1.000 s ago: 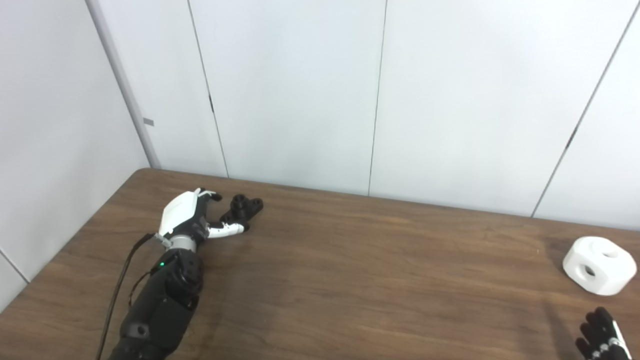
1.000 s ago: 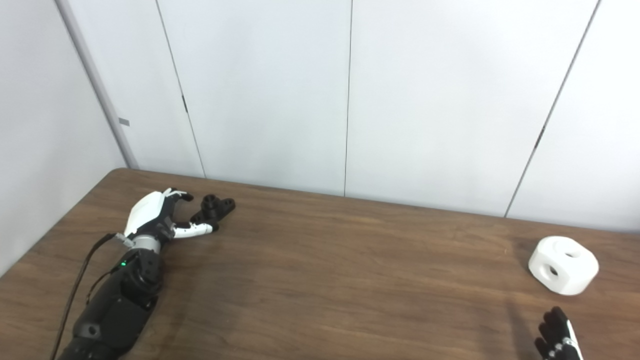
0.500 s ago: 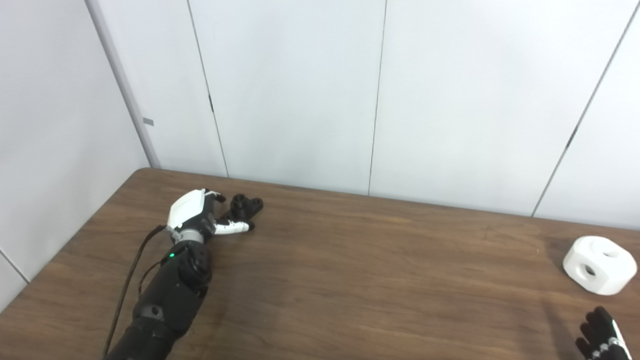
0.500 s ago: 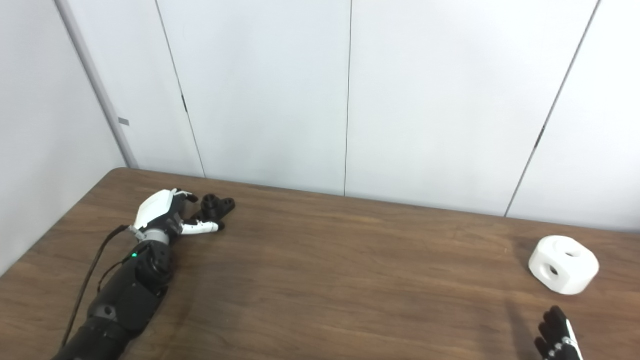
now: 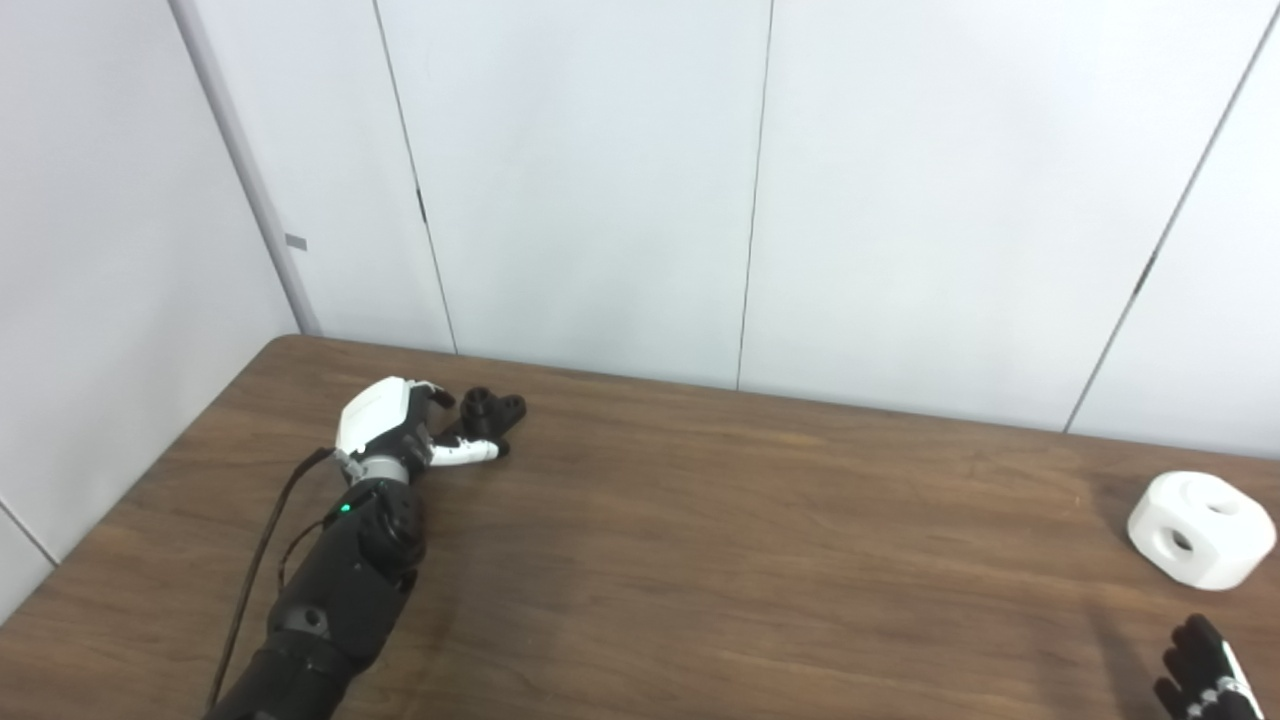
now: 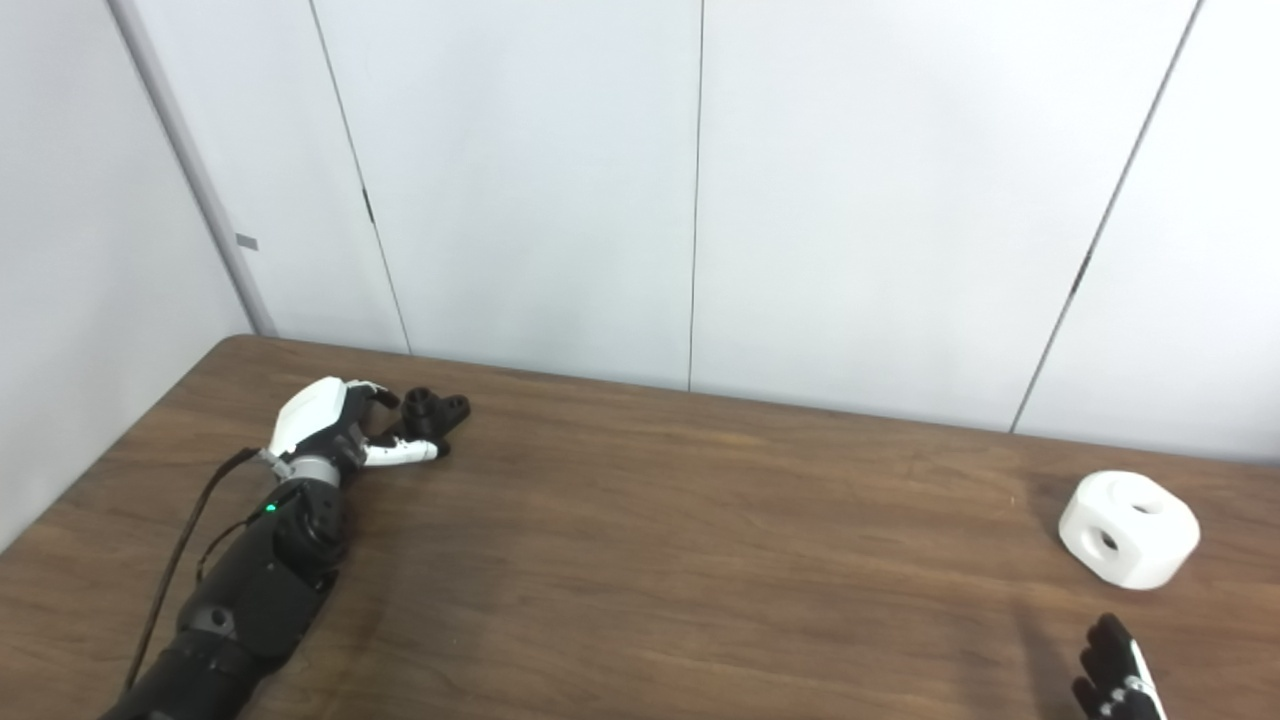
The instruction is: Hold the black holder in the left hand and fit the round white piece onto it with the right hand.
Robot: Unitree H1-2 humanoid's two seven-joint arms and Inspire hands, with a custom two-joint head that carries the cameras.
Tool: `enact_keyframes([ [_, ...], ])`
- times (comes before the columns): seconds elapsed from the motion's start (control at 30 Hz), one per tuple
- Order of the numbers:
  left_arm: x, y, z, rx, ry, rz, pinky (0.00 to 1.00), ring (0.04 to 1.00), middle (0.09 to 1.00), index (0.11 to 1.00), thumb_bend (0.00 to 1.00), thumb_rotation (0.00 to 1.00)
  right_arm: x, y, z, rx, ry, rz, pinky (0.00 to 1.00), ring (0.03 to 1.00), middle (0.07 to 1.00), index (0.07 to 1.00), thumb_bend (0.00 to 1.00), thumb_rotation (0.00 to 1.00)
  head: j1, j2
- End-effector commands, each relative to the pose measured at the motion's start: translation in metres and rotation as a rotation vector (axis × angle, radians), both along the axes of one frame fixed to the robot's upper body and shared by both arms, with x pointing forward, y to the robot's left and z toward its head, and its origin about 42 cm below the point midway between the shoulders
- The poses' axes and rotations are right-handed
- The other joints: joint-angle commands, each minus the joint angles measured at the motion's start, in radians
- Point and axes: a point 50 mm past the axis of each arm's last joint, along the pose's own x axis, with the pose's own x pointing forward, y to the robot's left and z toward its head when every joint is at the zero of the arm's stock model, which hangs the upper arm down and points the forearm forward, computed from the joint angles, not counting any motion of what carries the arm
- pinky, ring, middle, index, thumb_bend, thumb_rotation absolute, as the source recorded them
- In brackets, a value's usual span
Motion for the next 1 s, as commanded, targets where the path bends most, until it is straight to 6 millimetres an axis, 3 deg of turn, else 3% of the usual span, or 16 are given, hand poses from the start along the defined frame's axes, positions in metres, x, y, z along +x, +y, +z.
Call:
enact_keyframes([
  [0.0, 0.009, 0.005, 0.024, 0.026, -0.059, -0.005, 1.00, 0.988, 0.915, 0.702, 0.88, 0.37, -0.026, 0.003, -0.018, 0.025, 0.079, -0.009, 1.00, 1.000, 0.987, 0.955, 0.64, 1.00, -0.001, 0.001],
  [0.8, 0.009, 0.014, 0.009, -0.064, -0.039, -0.048, 1.00, 0.934, 0.865, 0.569, 0.78, 0.21, -0.025, 0.006, -0.018, 0.025, 0.075, -0.015, 1.00, 1.000, 0.994, 0.968, 0.64, 1.00, -0.029, -0.003],
  [0.83, 0.009, 0.014, 0.009, -0.068, -0.045, -0.052, 1.00, 0.932, 0.861, 0.523, 0.63, 0.13, -0.025, 0.006, -0.018, 0.017, 0.077, -0.017, 1.00, 1.000, 0.997, 0.970, 0.64, 1.00, -0.029, -0.004],
  [0.87, 0.009, 0.014, 0.009, -0.071, -0.054, -0.060, 1.00, 0.930, 0.857, 0.506, 0.58, 0.10, -0.024, 0.006, -0.018, 0.015, 0.077, -0.017, 1.00, 1.000, 0.996, 0.971, 0.65, 1.00, -0.030, -0.004],
  [0.97, 0.009, 0.014, 0.008, -0.085, -0.079, -0.075, 1.00, 0.911, 0.827, 0.488, 0.53, 0.06, -0.024, 0.005, -0.018, 0.004, 0.079, -0.025, 1.00, 1.000, 0.996, 0.973, 0.66, 1.00, -0.031, -0.004],
])
